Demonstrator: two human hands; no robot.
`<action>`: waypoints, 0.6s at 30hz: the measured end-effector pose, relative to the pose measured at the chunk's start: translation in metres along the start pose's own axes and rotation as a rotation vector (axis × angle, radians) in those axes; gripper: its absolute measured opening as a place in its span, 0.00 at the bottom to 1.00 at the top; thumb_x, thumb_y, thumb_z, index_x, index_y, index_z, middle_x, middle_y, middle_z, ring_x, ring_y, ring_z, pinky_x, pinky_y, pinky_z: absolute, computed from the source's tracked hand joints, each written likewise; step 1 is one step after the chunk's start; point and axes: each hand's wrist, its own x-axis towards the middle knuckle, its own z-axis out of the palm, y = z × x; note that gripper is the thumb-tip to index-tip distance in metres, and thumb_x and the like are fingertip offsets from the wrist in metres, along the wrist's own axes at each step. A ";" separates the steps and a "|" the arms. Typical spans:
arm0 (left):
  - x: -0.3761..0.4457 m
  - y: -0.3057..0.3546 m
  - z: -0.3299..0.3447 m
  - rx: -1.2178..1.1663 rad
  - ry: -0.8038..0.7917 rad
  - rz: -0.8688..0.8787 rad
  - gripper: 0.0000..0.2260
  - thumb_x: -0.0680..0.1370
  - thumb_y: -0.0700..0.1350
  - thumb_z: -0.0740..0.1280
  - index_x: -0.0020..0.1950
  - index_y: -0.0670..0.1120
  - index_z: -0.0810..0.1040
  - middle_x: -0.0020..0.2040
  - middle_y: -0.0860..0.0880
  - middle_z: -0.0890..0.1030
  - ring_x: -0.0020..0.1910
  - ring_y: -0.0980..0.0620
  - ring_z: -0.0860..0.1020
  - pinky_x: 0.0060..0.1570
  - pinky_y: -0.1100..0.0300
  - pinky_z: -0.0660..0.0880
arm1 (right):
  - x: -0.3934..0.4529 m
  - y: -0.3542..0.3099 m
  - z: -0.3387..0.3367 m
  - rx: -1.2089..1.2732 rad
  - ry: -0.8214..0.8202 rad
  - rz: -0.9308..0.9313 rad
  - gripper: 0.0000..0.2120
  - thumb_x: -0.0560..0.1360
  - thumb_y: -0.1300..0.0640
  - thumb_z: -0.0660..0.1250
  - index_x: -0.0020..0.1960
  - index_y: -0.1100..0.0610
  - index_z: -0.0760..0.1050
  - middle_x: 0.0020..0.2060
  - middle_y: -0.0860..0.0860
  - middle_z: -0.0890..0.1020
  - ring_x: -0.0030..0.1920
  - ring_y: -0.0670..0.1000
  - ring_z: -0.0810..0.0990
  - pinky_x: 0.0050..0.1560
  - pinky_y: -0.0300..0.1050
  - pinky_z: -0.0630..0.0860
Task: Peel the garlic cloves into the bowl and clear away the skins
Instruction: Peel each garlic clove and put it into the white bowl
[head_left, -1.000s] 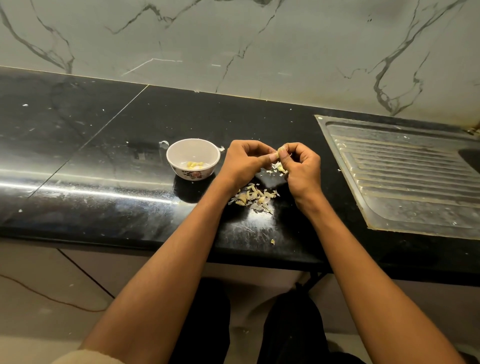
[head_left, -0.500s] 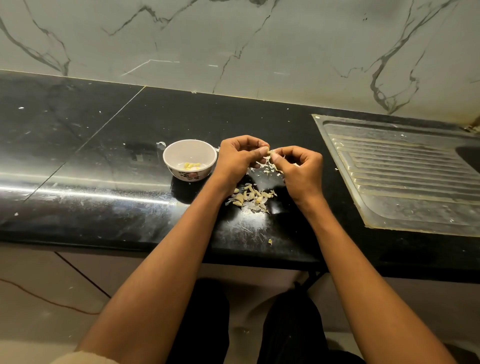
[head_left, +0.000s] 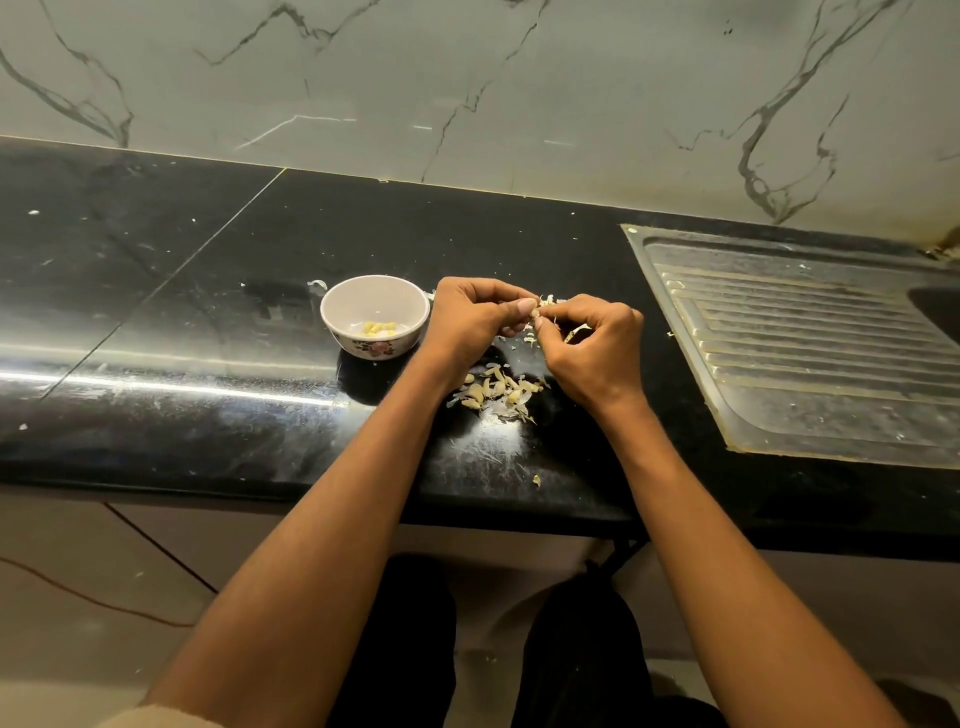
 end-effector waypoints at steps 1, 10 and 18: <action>0.000 0.001 0.000 0.008 -0.002 0.005 0.04 0.75 0.33 0.74 0.46 0.41 0.86 0.38 0.44 0.86 0.37 0.52 0.81 0.42 0.59 0.79 | 0.000 0.000 0.000 -0.008 0.002 -0.005 0.05 0.72 0.58 0.74 0.44 0.57 0.88 0.37 0.50 0.87 0.34 0.48 0.84 0.36 0.52 0.81; -0.003 0.002 0.003 0.032 -0.017 0.034 0.06 0.73 0.31 0.75 0.44 0.42 0.86 0.37 0.45 0.86 0.39 0.50 0.84 0.45 0.59 0.81 | -0.003 -0.004 -0.002 -0.059 0.021 -0.070 0.06 0.71 0.60 0.72 0.43 0.58 0.88 0.34 0.52 0.86 0.32 0.49 0.83 0.32 0.51 0.79; -0.001 -0.001 0.003 0.055 -0.030 0.096 0.08 0.71 0.30 0.76 0.44 0.41 0.87 0.40 0.43 0.87 0.41 0.49 0.85 0.47 0.59 0.80 | -0.002 -0.002 -0.004 -0.071 0.044 -0.051 0.05 0.69 0.62 0.73 0.42 0.57 0.88 0.32 0.51 0.86 0.30 0.48 0.82 0.31 0.49 0.78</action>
